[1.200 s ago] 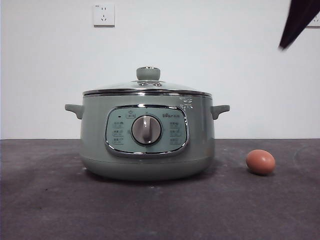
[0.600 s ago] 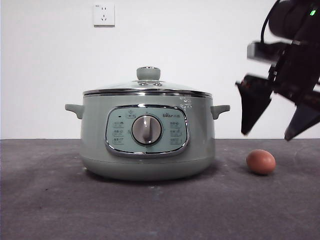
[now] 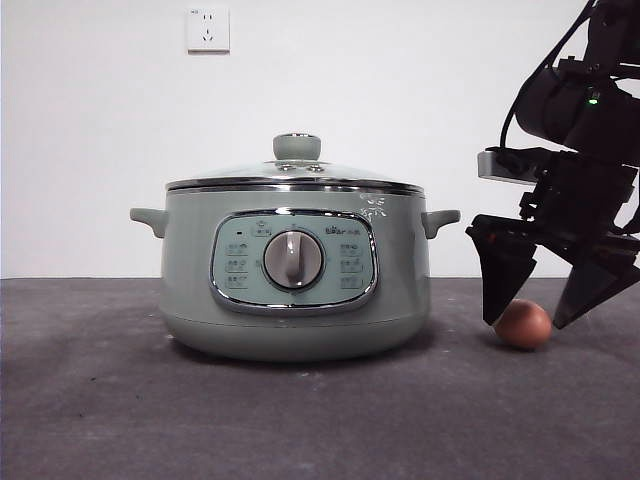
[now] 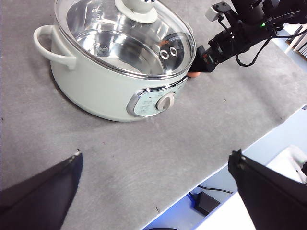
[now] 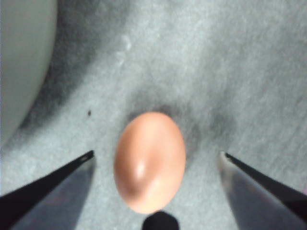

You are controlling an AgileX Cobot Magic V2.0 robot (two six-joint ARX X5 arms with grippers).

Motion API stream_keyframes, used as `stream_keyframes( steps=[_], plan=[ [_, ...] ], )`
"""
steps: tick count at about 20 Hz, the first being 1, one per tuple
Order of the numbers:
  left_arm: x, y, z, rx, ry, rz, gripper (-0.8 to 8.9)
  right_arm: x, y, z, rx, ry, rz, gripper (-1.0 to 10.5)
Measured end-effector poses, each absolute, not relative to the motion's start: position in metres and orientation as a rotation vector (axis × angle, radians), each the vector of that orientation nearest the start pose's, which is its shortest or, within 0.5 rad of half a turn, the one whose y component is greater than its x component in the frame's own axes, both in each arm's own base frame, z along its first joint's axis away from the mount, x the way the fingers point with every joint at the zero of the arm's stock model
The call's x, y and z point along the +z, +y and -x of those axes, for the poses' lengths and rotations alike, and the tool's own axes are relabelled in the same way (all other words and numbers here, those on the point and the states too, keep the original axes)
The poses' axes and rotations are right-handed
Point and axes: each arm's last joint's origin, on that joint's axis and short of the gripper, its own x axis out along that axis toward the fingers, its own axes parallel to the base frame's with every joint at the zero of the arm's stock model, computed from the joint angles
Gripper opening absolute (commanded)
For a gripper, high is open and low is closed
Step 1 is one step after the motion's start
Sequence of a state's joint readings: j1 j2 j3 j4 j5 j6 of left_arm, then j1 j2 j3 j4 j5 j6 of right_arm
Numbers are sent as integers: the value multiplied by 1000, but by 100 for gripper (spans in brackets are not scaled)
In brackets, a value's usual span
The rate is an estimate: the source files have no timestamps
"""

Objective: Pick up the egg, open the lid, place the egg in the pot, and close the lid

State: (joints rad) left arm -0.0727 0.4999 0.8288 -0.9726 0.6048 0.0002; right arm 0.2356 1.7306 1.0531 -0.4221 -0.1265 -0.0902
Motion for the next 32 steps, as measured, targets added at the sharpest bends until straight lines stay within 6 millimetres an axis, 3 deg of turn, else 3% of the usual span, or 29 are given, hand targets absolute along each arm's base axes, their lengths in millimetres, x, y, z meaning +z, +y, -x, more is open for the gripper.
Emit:
stream_keyframes(
  steps=[3,6,9,16,20,27,32],
  plan=[
    [311,-22,-73,-654,633,172,603,172,82,-325,376,1082,137,213],
    [311,-22,-73,-654,633,172,603,171,82,-324,376,1089,135,180],
    [311,-22,-73,-654,633,172,603,172,82,-324,376,1088,134,-17],
    [312,-22,-77,-652,617,167,603,178,81,-320,357,1106,110,-17],
    [315,-23,-96,-625,588,150,603,229,74,-294,356,1013,100,-17],
    [335,-45,-156,-656,569,80,603,324,55,-212,365,723,85,-17],
    [353,-91,-212,-663,575,-13,603,348,44,-166,370,645,65,-17]
  ],
)
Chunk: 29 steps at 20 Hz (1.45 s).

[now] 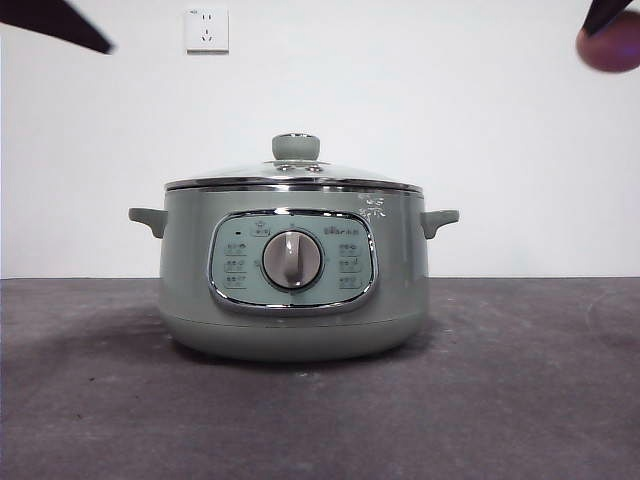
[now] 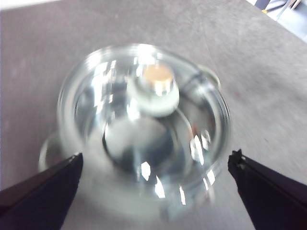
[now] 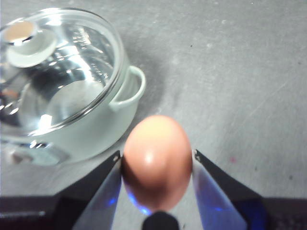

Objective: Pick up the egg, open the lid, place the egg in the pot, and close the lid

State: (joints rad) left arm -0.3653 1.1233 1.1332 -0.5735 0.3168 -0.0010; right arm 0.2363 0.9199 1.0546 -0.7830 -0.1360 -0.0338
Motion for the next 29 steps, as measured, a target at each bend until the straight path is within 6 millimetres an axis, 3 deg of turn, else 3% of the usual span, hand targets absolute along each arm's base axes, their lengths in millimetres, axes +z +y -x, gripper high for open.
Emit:
stream_keyframes(
  steps=[5,11,25,28,29],
  plan=[
    [353,-139,-269,-688,572,-58,603,352,41,-144,432,655,22,-17],
    [319,-173,-307,-689,636,-109,602,355,40,-136,438,638,13,-17],
    [302,-192,-317,-677,622,-136,590,355,40,-136,436,639,7,-17],
    [301,-192,-317,-675,623,-135,404,355,40,-136,436,639,7,-17],
    [301,-192,-317,-674,625,-133,401,355,40,-136,436,639,7,-17]
  ],
)
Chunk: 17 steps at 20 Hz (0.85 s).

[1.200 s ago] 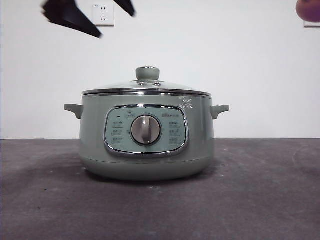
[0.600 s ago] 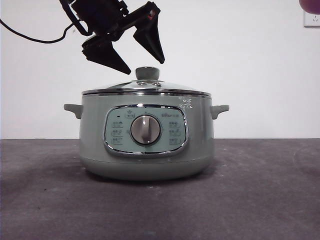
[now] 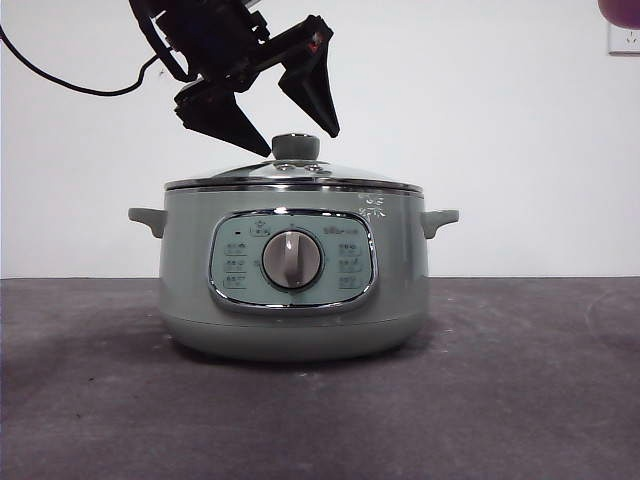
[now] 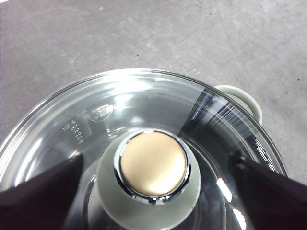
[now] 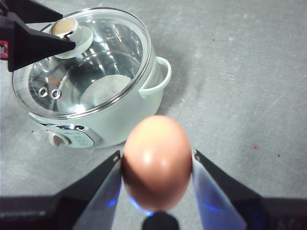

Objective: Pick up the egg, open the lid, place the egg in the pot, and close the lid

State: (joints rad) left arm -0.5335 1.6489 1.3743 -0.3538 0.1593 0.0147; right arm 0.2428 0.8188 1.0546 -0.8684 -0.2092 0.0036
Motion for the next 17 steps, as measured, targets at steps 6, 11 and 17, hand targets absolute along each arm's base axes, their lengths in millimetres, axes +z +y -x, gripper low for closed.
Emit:
stream_keyframes(
  steps=[6,11,17],
  plan=[
    [294,-195,-319,-673,654,-132,221,355,40,-136,436,639,7,-16],
    [293,-196,-319,-664,653,-137,-8,355,40,-136,436,639,7,-16],
    [295,-195,-319,-662,650,-137,-8,355,40,-136,436,639,7,-16]
  ],
)
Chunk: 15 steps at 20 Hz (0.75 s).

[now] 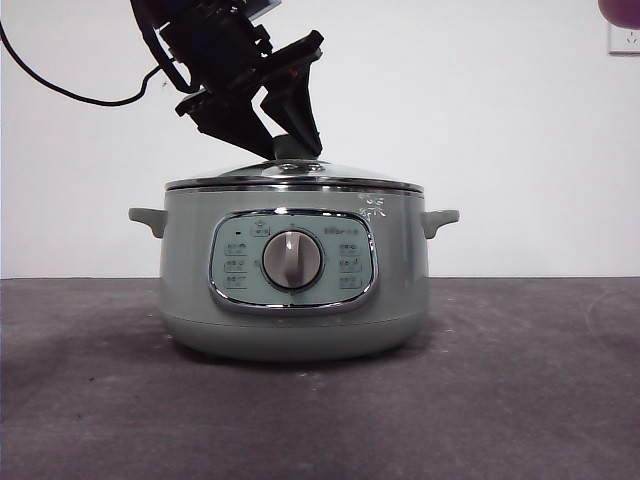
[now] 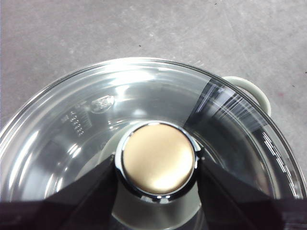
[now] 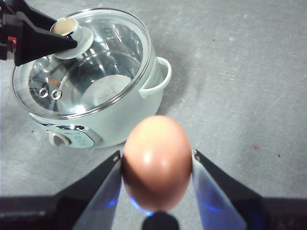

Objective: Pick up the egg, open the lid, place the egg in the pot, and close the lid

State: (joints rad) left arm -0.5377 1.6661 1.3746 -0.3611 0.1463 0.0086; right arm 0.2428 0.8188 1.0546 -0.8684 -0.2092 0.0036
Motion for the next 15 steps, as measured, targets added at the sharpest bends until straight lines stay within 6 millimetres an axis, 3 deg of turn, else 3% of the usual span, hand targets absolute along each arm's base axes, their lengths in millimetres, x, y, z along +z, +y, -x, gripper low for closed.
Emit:
stream_keyframes(
  steps=[4,8,11,15],
  plan=[
    [312,-187,-309,-659,634,-132,-8,355,40,-136,436,636,7,-12],
    [362,-174,-292,-657,543,-110,-8,359,41,-139,459,592,0,-13],
    [400,-157,-269,-640,490,-102,-8,360,48,-151,527,553,-23,-13],
    [432,-127,-222,-553,451,-145,-8,354,74,-182,603,538,-27,-13]
  ],
)
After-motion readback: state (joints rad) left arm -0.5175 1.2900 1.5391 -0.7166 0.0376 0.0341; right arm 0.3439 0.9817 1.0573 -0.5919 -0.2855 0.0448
